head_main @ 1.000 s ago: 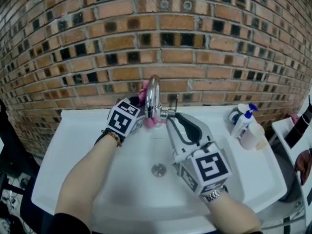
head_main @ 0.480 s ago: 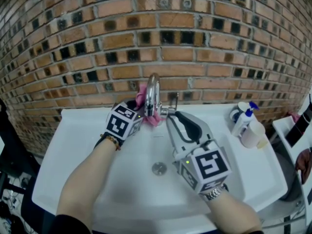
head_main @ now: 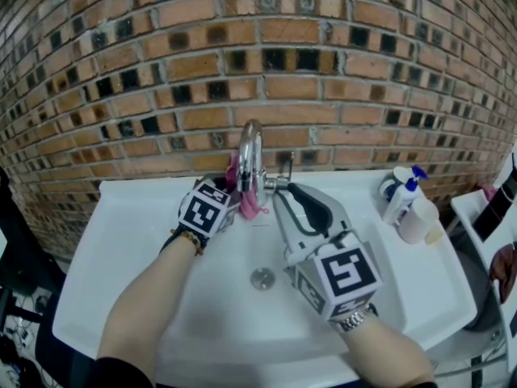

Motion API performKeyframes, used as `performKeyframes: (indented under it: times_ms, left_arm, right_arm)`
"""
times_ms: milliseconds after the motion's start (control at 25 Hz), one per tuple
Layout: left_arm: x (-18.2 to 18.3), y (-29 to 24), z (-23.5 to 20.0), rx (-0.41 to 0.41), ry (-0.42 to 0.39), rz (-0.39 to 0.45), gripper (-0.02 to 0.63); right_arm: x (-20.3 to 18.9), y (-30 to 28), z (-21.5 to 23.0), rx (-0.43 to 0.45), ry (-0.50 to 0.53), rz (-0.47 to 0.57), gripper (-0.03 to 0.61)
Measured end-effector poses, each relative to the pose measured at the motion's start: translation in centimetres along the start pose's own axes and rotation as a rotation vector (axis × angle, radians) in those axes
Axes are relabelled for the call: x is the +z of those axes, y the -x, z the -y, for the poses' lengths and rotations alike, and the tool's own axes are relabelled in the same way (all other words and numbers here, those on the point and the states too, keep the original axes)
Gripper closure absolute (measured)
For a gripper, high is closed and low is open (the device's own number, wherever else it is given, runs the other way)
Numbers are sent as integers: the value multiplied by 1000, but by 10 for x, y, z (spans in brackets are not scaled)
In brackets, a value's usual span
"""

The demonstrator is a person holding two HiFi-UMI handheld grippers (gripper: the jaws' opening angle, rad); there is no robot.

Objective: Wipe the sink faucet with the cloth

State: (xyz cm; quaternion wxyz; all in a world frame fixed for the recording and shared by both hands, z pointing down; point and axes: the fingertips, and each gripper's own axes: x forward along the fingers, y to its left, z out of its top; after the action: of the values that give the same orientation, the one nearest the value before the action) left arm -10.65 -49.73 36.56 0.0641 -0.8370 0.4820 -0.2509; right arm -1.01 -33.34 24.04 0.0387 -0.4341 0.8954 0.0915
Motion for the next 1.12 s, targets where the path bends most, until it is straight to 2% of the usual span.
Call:
performKeyframes:
  times_ms: [520, 1120]
  left_arm:
    - [-22, -4, 13, -17, 34, -45, 569]
    - [-25, 13, 30, -17, 41, -63, 569]
  right_arm:
    - [-1, -1, 1, 2, -9, -7, 474]
    - [1, 0, 8, -16, -33, 5, 474]
